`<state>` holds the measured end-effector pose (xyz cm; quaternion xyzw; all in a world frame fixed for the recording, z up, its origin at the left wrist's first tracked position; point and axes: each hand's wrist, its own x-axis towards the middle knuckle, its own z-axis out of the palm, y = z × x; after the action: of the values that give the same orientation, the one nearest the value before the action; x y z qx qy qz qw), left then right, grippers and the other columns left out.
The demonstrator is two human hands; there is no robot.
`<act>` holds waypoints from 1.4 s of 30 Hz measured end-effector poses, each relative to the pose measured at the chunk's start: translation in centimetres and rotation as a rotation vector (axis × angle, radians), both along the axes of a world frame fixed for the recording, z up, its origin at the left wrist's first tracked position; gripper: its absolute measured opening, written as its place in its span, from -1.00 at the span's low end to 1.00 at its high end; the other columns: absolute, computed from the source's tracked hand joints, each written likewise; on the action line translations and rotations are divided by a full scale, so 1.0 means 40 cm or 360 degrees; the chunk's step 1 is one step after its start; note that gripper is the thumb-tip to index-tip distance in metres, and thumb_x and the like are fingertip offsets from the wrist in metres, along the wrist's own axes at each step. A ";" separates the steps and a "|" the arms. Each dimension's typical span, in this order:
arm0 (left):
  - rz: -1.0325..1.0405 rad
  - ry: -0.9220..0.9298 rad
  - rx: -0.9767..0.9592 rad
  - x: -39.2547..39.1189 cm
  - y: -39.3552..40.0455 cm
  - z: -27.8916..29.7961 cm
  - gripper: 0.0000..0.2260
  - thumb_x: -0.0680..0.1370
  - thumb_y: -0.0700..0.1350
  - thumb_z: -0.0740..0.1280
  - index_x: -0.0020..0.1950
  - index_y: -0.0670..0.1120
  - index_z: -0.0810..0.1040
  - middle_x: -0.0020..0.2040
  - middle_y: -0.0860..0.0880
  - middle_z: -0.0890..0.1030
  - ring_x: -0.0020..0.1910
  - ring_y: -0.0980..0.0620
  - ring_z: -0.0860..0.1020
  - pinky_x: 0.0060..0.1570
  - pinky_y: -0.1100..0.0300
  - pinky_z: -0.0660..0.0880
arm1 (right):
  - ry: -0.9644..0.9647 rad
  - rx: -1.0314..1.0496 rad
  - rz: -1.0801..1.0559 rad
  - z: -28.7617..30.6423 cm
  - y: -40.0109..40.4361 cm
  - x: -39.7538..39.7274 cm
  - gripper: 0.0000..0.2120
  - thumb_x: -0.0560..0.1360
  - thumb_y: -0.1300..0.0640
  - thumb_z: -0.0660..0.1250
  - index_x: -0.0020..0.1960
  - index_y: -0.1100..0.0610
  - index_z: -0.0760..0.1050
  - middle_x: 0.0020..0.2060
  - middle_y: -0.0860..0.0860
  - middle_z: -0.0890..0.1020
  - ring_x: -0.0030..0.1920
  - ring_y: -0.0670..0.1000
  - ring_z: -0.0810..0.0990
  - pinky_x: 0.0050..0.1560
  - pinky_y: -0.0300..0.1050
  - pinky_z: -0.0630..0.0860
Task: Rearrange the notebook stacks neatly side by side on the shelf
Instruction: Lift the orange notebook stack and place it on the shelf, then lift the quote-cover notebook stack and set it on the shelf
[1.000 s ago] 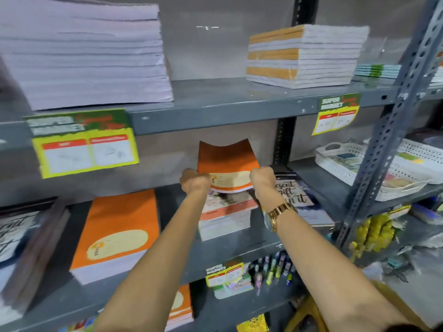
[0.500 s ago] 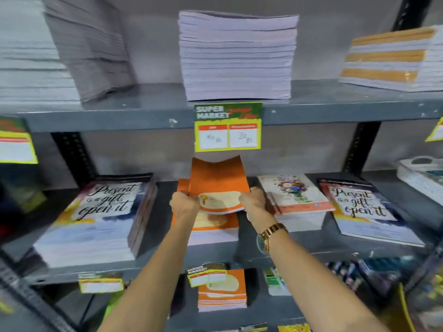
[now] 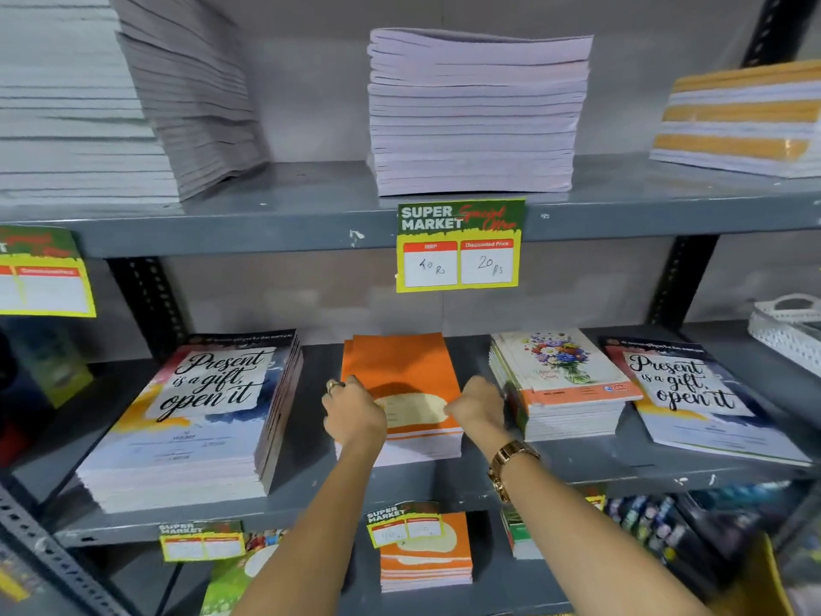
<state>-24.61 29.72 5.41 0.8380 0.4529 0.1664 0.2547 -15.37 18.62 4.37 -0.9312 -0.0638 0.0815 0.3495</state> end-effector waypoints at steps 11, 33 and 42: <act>-0.0359 -0.0422 -0.0100 0.169 -0.177 0.041 -0.60 0.44 -0.41 0.31 0.25 -0.16 0.51 0.30 -0.19 0.44 0.24 -0.16 0.48 0.17 0.07 0.46 | -0.0593 0.0215 -0.0430 0.091 -0.250 0.158 -0.86 0.46 0.28 0.30 -0.03 0.27 0.58 -0.06 0.26 0.67 0.00 0.24 0.62 -0.04 -0.03 0.55; -0.1019 -0.0293 -0.0519 0.607 -0.771 -0.020 -0.74 0.49 -0.38 0.25 0.17 -0.27 0.50 0.18 -0.26 0.54 0.11 -0.19 0.55 0.07 0.09 0.47 | -0.0179 -0.0126 -0.0839 -0.068 -0.875 0.438 -0.67 0.47 0.11 0.36 0.06 0.38 0.47 0.01 0.32 0.61 0.03 0.28 0.59 0.03 0.12 0.57; -0.0931 0.0149 -0.1067 0.678 -0.847 -0.097 -0.32 0.48 -0.28 0.32 0.51 -0.21 0.03 0.39 -0.21 0.40 0.28 -0.14 0.47 0.23 0.12 0.49 | 0.0049 -0.0334 -0.0879 -0.117 -0.902 0.482 -0.58 0.43 0.02 0.37 0.14 0.30 0.48 0.13 0.24 0.58 0.17 0.24 0.52 0.15 0.06 0.53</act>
<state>2.51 -4.18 1.55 0.8087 0.2367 -0.1068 0.5278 3.92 -17.47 -0.33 -0.9430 0.2061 0.0037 0.2612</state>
